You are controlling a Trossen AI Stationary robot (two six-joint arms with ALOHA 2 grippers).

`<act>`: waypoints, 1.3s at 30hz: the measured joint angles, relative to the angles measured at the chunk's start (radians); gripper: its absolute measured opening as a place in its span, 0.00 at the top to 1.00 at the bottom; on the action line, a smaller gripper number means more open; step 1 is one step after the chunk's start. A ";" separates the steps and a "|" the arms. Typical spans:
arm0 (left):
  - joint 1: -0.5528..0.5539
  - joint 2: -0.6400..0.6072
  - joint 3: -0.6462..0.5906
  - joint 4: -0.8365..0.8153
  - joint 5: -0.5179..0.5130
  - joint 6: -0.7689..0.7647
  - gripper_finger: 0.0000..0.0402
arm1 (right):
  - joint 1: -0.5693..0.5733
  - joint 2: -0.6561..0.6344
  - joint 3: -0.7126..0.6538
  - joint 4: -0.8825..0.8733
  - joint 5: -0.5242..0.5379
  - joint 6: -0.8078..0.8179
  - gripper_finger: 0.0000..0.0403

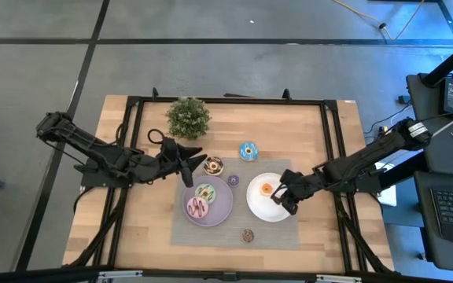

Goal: Pick & Place donuts
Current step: Put the small dark brown donut on the white plate

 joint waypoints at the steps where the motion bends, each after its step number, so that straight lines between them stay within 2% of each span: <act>1: 0.000 0.000 0.000 -0.002 0.002 -0.003 0.60 | 0.000 0.000 -0.015 0.008 -0.001 0.010 0.88; 10: 0.000 0.000 0.000 -0.001 0.000 -0.003 0.59 | 0.000 0.000 -0.047 0.023 -0.017 0.024 0.88; 23: 0.000 0.000 0.000 -0.001 -0.001 -0.021 0.59 | -0.001 0.000 -0.047 -0.051 -0.017 0.029 0.88; 39: 0.000 0.000 0.000 0.000 -0.001 -0.028 0.60 | -0.036 0.000 -0.047 0.015 0.021 0.016 0.88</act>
